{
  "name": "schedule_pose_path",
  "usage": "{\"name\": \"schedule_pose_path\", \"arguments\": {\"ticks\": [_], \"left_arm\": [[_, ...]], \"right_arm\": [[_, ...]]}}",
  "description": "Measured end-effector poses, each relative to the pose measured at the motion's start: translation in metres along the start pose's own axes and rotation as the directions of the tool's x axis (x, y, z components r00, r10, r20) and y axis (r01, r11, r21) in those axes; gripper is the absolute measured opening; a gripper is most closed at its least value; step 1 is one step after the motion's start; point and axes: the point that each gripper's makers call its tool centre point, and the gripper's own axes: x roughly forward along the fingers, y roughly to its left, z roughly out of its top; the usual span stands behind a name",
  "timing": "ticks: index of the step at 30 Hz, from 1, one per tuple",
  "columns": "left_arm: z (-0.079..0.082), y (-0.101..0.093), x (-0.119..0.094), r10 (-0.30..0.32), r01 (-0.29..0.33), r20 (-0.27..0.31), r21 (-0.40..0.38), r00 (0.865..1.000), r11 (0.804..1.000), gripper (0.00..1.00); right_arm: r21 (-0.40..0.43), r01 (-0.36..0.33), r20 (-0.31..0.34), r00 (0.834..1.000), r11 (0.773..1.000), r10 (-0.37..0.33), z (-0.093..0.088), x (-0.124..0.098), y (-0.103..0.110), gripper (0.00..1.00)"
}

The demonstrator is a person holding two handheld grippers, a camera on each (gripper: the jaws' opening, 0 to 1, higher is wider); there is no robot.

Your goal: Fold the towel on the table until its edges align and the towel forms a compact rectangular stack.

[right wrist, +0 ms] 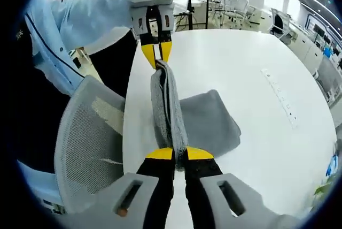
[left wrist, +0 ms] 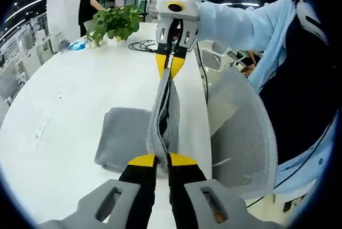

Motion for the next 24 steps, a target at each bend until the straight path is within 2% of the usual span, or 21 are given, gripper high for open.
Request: {"name": "schedule_pose_path", "arguments": {"ticks": [4,11,18,24], "left_arm": [[-0.002,0.017,0.003,0.028,-0.028,0.005,-0.025,1.000,0.999,0.07],[0.000,0.029,0.011,0.062,-0.060,0.021,-0.076,0.998,0.995,0.07],[-0.011,0.053,0.022,0.085,-0.077,0.037,-0.172,0.996,0.982,0.08],[-0.019,0.074,0.031,0.128,-0.119,0.028,-0.211,0.991,0.970,0.08]], "right_arm": [[0.016,0.032,-0.008,0.999,0.999,-0.032,0.000,0.005,-0.012,0.04],[0.051,0.076,-0.024,0.997,0.996,-0.075,-0.001,0.017,-0.036,0.04],[0.084,0.113,-0.039,0.993,0.990,-0.110,-0.004,0.034,-0.053,0.04],[0.099,0.172,-0.069,0.984,0.980,-0.165,-0.008,0.047,-0.077,0.04]]}}
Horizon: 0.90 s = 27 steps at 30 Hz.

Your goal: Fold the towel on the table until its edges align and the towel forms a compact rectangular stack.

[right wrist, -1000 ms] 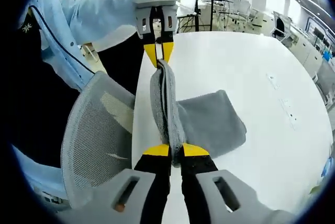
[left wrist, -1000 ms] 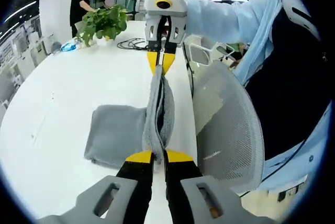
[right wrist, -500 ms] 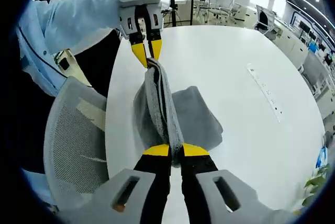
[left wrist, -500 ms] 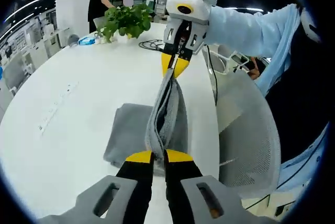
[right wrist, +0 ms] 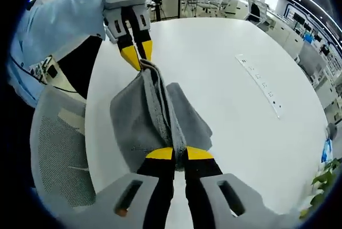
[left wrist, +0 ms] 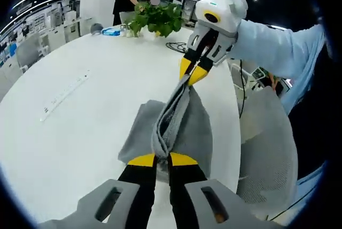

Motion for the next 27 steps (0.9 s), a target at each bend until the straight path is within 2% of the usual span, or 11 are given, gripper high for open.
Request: {"name": "schedule_pose_path", "arguments": {"ticks": [1,3,5,10,23,27], "left_arm": [[-0.002,0.004,0.002,0.009,-0.009,-0.007,-0.009,1.000,1.000,0.08],[-0.002,0.000,0.007,0.020,-0.020,-0.022,-0.016,1.000,1.000,0.08],[-0.009,0.007,0.012,0.035,-0.036,-0.037,-0.026,0.999,0.999,0.08],[-0.014,0.021,0.022,0.068,-0.070,-0.050,-0.057,0.996,0.996,0.08],[-0.025,0.041,0.042,0.084,-0.091,-0.067,-0.112,0.994,0.990,0.08],[-0.030,0.044,0.050,0.096,-0.107,-0.097,-0.114,0.991,0.988,0.08]], "right_arm": [[0.001,0.003,-0.003,1.000,1.000,-0.003,0.000,0.003,-0.001,0.04],[0.011,0.012,-0.009,1.000,1.000,-0.011,0.000,0.009,-0.006,0.04],[0.018,0.020,-0.016,1.000,1.000,-0.020,-0.001,0.017,-0.009,0.04],[0.030,0.036,-0.047,0.998,0.999,-0.035,-0.007,0.034,-0.017,0.04],[0.073,0.037,-0.089,0.996,0.997,-0.030,-0.024,0.062,-0.026,0.05],[0.069,0.042,-0.106,0.994,0.997,-0.035,-0.025,0.069,-0.029,0.05]]}}
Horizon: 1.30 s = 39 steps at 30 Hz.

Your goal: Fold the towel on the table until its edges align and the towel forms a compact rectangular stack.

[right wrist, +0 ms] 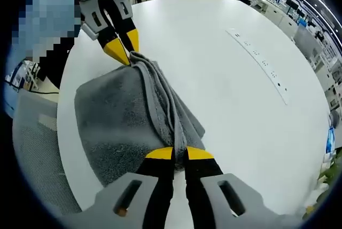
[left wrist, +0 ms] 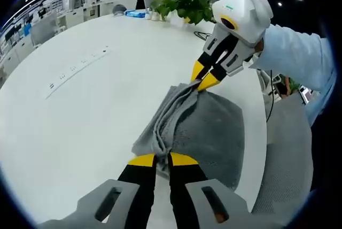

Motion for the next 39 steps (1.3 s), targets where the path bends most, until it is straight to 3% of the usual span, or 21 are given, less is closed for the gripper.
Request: {"name": "schedule_pose_path", "arguments": {"ticks": [7,17,19,24,39], "left_arm": [[-0.003,0.005,0.012,0.036,-0.035,-0.040,0.019,0.999,0.999,0.08],[-0.011,0.006,0.024,0.048,-0.047,-0.066,0.017,0.997,0.999,0.09],[-0.011,0.006,0.024,0.050,-0.048,-0.065,0.023,0.997,0.999,0.10],[-0.010,0.009,0.022,0.064,-0.062,-0.071,0.031,0.995,0.998,0.14],[-0.006,0.012,0.009,0.091,-0.089,-0.057,0.046,0.994,0.995,0.21]], "right_arm": [[-0.015,0.008,-0.024,1.000,1.000,-0.008,-0.005,0.008,-0.001,0.05],[0.027,-0.005,-0.013,1.000,1.000,0.005,-0.012,0.013,-0.003,0.05],[0.030,-0.009,-0.013,1.000,1.000,0.009,-0.011,0.013,-0.004,0.05],[-0.054,0.002,-0.011,1.000,0.999,-0.003,-0.007,0.010,-0.007,0.07],[-0.065,0.045,0.041,0.998,0.997,-0.042,0.003,-0.007,-0.016,0.12]]}}
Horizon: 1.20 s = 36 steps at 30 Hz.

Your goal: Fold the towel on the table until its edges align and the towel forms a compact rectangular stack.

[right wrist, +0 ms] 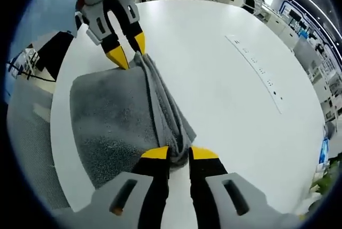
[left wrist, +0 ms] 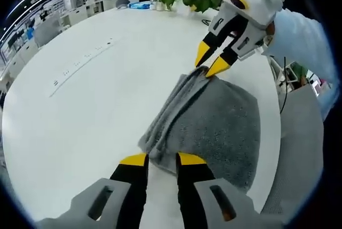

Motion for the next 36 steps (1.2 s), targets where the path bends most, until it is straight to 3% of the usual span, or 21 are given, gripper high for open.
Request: {"name": "schedule_pose_path", "arguments": {"ticks": [15,19,24,36], "left_arm": [[0.005,0.004,-0.018,0.024,-0.024,0.051,-0.004,0.998,1.000,0.23],[0.014,-0.001,-0.025,0.025,-0.025,0.076,0.006,0.997,1.000,0.23],[0.016,-0.007,-0.024,0.005,-0.006,0.088,0.006,0.996,1.000,0.23],[0.008,-0.016,-0.017,-0.025,0.025,0.063,0.011,0.998,1.000,0.22]], "right_arm": [[0.008,0.072,0.046,0.996,0.997,-0.073,0.004,-0.022,-0.014,0.09],[0.020,0.040,0.066,0.997,0.999,-0.041,0.007,-0.030,-0.001,0.02],[0.010,0.011,0.072,0.997,1.000,-0.012,0.010,-0.029,0.010,0.03],[0.031,-0.025,0.052,0.998,0.999,0.023,0.000,-0.013,0.020,0.02]]}}
